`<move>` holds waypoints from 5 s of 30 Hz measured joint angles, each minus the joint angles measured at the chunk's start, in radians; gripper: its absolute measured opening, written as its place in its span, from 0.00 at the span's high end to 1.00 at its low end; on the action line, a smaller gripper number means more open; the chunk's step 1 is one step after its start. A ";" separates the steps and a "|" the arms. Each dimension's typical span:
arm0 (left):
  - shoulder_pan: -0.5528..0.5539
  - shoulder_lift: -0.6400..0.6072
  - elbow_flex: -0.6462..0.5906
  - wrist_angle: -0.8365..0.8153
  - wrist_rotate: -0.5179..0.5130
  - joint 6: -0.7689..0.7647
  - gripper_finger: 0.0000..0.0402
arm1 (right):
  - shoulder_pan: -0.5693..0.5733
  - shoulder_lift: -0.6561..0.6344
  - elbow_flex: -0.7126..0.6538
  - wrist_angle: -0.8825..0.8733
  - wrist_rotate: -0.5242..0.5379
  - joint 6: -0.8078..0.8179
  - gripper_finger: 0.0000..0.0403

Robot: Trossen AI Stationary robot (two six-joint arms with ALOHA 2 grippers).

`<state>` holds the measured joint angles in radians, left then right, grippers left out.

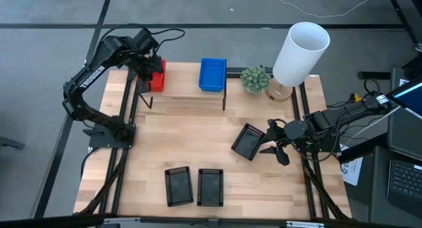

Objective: Stack baskets on shelf by color
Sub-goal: Stack the red bin on top of the stacked red bins on the shelf, then put the right black bin on the shelf on the shelf

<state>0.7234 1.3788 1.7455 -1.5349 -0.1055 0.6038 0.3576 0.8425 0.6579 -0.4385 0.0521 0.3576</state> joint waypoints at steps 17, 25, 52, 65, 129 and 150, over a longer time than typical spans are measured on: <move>-0.192 0.002 -0.234 0.120 -0.607 -0.180 0.88 | 0.000 0.000 0.000 -0.002 0.000 0.000 0.57; -0.237 0.001 -0.328 0.161 -0.670 -0.262 0.93 | 0.000 0.000 0.000 -0.020 0.000 0.000 0.57; -0.273 0.000 -0.216 0.059 -0.722 -0.367 1.00 | 0.000 0.000 0.000 -0.023 0.000 -0.002 0.57; -0.273 0.001 -0.423 0.211 -0.877 -0.393 1.00 | 0.000 0.000 0.000 -0.026 0.000 -0.004 0.57; -0.213 0.076 -0.353 0.582 -0.453 -0.159 1.00 | 0.000 0.000 0.000 -0.025 0.000 0.026 0.57; -0.426 -0.166 -0.353 0.169 -0.211 -0.573 0.98 | 0.000 0.021 -0.001 0.041 0.122 0.242 0.57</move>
<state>0.2977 1.2124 1.3930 -1.3656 -0.3162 0.0305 0.3573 0.8634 0.6571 -0.3974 0.1740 0.5995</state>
